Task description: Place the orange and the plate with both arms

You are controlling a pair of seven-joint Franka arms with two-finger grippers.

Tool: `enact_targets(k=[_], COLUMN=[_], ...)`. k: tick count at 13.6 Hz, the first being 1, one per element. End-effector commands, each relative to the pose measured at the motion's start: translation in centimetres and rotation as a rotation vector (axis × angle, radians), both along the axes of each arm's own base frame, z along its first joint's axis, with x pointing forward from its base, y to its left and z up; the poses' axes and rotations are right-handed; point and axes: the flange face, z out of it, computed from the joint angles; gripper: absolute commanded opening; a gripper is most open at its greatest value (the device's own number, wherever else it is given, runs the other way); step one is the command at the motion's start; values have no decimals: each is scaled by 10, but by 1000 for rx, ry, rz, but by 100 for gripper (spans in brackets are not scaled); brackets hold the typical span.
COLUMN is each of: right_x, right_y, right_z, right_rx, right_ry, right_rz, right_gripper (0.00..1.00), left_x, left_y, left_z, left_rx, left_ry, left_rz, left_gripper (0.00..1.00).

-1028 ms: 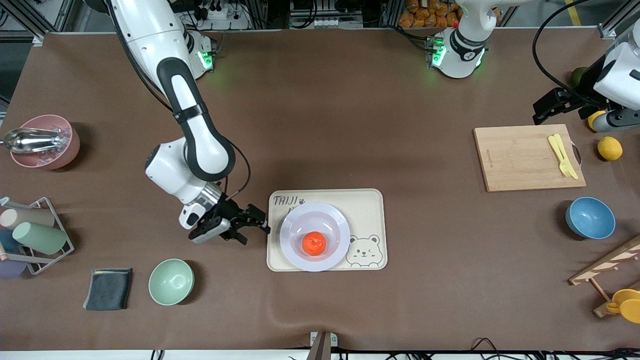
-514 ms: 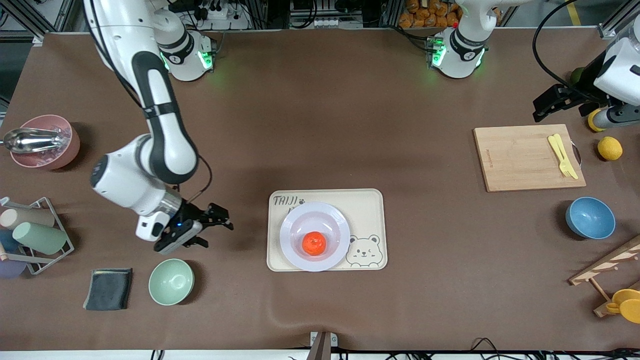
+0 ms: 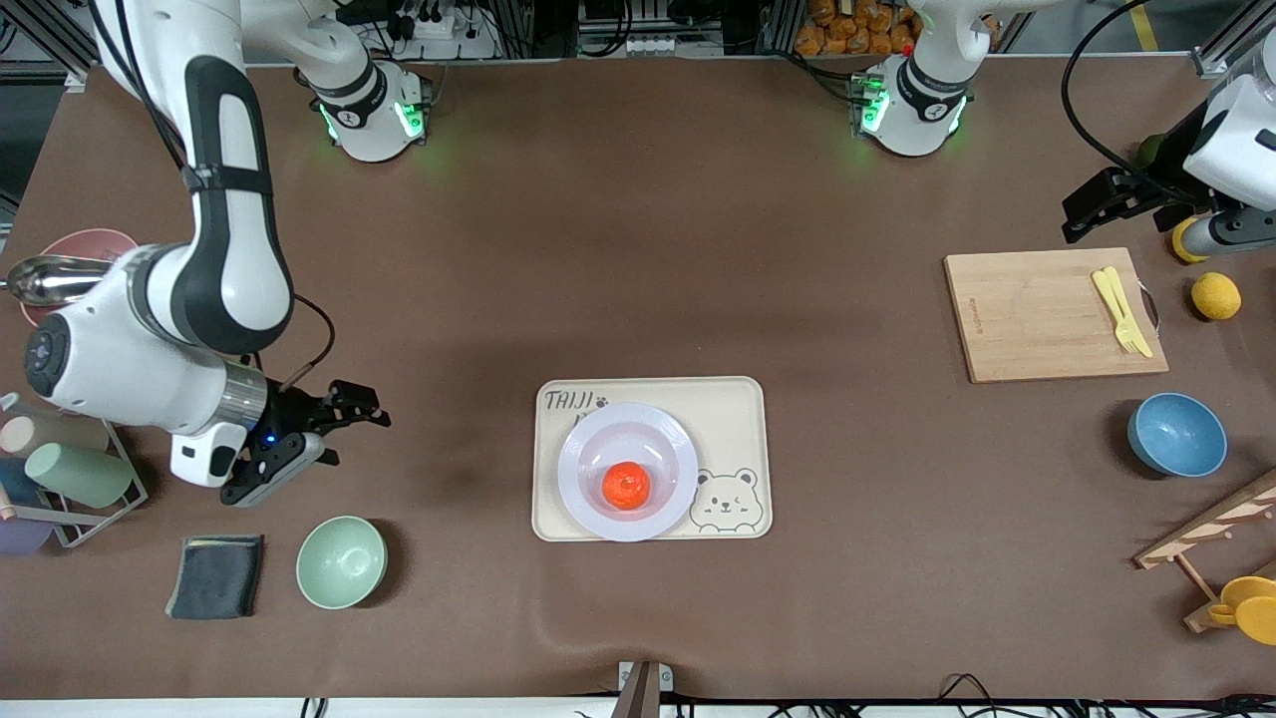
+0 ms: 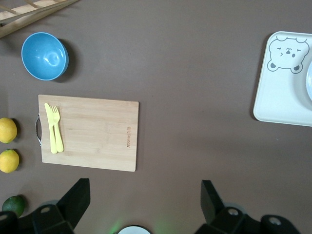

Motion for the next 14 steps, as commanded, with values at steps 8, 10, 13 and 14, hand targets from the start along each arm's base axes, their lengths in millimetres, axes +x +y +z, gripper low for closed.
enact_targets(k=[8,10,13,14], right_x=[-40,-44,-50,-50], right_y=[-37,-47,-98,-101], right_z=[47,49,72,82], right_rx=[-84,-100,-230,-268], right_ry=[394,458,389,353], right_rz=[-515,-622,-645,-607], right_gripper=[100,100,100,100], left_x=[-9,-9,-7,-6], left_y=[1,2,2,4], left_z=[4,4,2,3], left_rx=[9,11,9,10], left_ry=[1,1,7,4], left_rz=[-15,-14,-14,-11], left_gripper=[100,100,100,100])
